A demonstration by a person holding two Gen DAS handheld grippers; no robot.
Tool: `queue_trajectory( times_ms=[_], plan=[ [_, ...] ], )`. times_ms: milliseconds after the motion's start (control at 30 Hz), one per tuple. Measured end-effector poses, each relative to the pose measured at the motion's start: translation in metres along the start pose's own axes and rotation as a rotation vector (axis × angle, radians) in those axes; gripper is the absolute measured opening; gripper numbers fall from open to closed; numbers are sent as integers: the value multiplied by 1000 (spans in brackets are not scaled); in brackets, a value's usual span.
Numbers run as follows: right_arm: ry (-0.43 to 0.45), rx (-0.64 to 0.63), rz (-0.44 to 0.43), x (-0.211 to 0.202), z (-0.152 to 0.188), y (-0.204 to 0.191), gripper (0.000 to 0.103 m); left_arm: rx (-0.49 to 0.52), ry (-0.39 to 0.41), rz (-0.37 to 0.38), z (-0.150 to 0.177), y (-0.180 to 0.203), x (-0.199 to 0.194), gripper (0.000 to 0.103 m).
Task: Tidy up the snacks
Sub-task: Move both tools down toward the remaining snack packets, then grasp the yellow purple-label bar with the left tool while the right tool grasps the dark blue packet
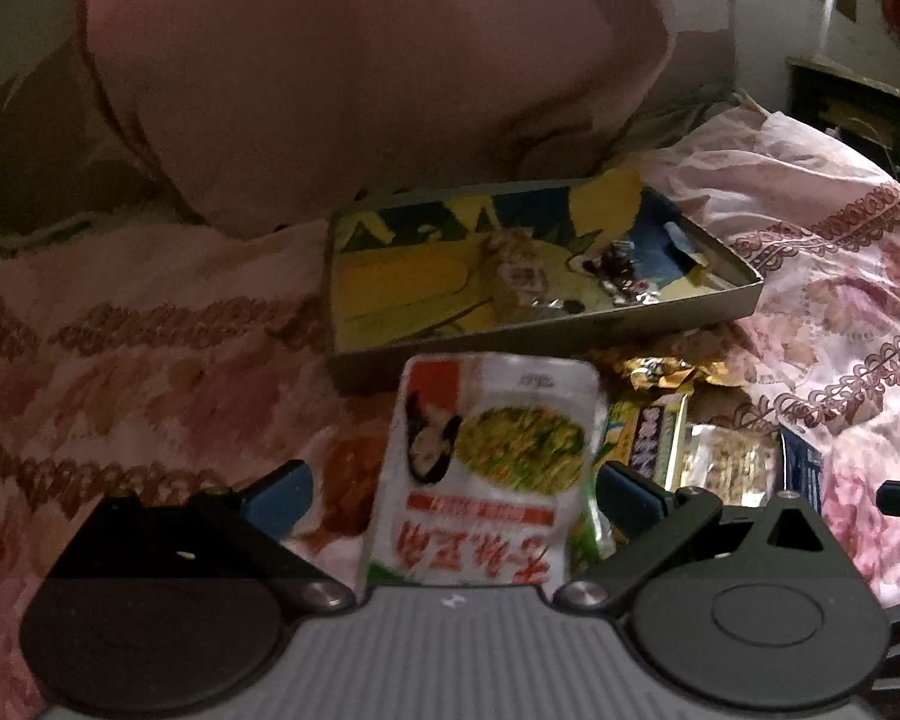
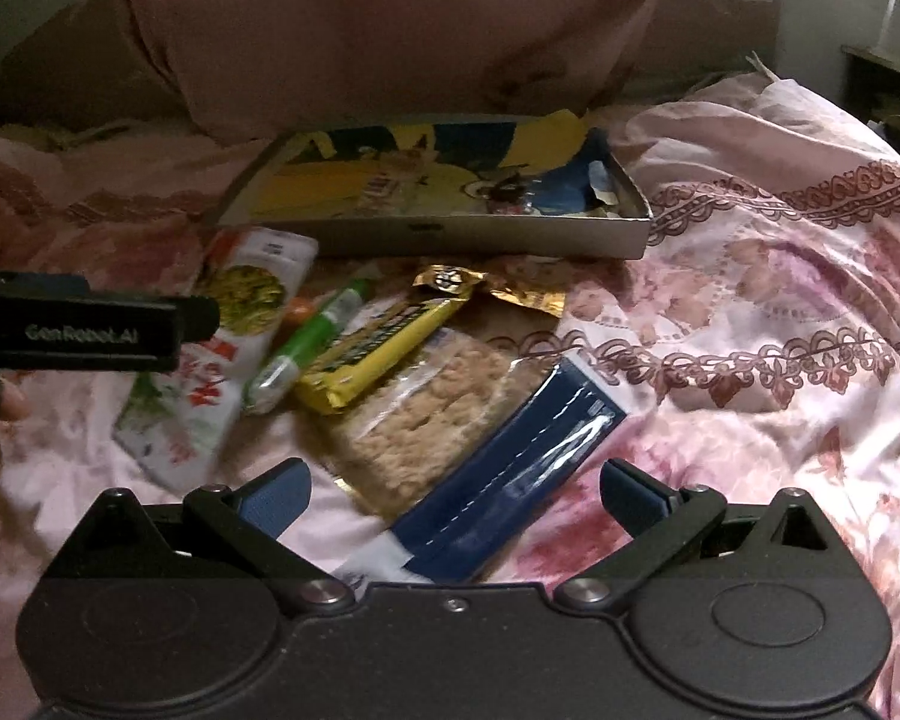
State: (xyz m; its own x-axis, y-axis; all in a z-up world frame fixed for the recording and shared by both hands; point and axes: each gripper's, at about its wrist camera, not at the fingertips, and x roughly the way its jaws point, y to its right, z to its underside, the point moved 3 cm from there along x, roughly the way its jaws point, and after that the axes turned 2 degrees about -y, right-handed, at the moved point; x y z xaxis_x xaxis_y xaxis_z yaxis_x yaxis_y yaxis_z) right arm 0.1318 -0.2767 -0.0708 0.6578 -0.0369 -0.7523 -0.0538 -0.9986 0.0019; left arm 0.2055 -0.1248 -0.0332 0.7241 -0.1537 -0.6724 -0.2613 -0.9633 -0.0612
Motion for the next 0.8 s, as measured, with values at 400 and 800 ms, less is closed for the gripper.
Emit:
queue_trajectory(
  times_ms=[400, 800],
  plan=[
    [-128, 116, -22, 38, 9, 23, 99, 157, 15, 93, -12, 44, 23, 102],
    [-103, 189, -51, 29, 12, 40, 57, 268, -8, 309, -17, 74, 43, 101]
  ],
)
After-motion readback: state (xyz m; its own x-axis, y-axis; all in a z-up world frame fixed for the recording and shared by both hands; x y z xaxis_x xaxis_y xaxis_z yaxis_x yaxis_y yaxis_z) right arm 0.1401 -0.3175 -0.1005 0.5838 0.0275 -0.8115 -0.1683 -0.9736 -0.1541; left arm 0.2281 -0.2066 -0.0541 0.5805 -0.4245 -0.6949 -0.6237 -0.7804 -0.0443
